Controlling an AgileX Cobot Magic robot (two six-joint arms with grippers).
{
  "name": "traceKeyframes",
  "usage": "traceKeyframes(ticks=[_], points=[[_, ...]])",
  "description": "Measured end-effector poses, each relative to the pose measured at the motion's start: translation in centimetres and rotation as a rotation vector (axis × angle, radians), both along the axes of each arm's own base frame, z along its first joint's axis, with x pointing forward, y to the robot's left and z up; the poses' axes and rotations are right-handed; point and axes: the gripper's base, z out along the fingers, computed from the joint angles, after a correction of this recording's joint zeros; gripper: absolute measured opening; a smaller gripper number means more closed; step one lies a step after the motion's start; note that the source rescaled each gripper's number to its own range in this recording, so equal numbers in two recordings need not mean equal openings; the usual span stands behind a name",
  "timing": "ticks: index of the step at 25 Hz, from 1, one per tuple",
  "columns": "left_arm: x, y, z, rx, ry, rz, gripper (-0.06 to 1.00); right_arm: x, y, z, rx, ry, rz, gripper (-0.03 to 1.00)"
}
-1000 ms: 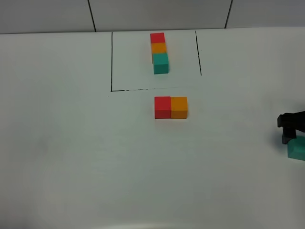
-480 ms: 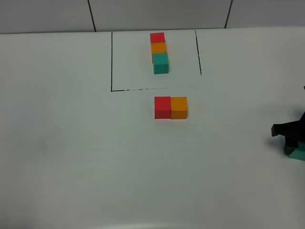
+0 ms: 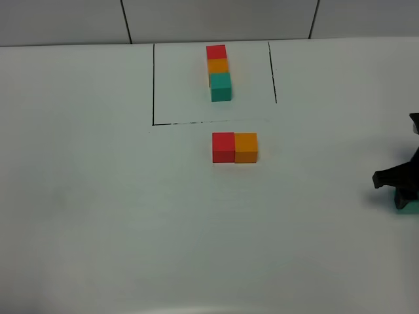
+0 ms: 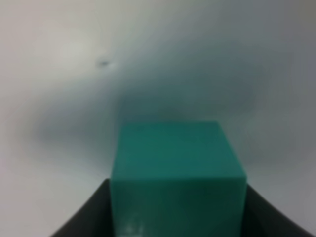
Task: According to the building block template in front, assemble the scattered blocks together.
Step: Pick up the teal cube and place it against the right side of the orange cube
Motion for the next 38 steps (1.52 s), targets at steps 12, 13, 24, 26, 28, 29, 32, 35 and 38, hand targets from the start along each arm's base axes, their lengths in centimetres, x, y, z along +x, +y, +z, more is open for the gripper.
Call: traceKeyframes(ticks=[12,13,24,26,28,29,32,35,38], points=[[0.0,0.0,0.0,0.000,0.000,0.000,0.74,3.9,10.9,5.7,-0.175,-0.125,1.012,0.00],[0.0,0.0,0.0,0.000,0.000,0.000,0.74,4.3,11.7,5.7,-0.186,-0.131,1.066,0.00],[0.0,0.0,0.0,0.000,0.000,0.000,0.74,9.2,15.7,2.3,-0.210,-0.055,1.355,0.00],[0.0,0.0,0.0,0.000,0.000,0.000,0.74,9.5,15.9,1.7,-0.196,-0.032,1.382,0.00],[0.0,0.0,0.0,0.000,0.000,0.000,0.74,9.6,16.0,1.2,-0.182,-0.023,1.402,0.00],[0.0,0.0,0.0,0.000,0.000,0.000,0.74,9.6,16.1,0.9,-0.173,-0.020,1.411,0.00],[0.0,0.0,0.0,0.000,0.000,0.000,0.74,9.9,16.5,0.4,-0.148,-0.019,1.422,0.00],[0.0,0.0,0.0,0.000,0.000,0.000,0.74,10.5,16.8,-0.3,-0.122,-0.002,1.419,0.00],[0.0,0.0,0.0,0.000,0.000,0.000,0.74,10.9,17.2,-0.9,-0.087,-0.002,1.402,0.00]])
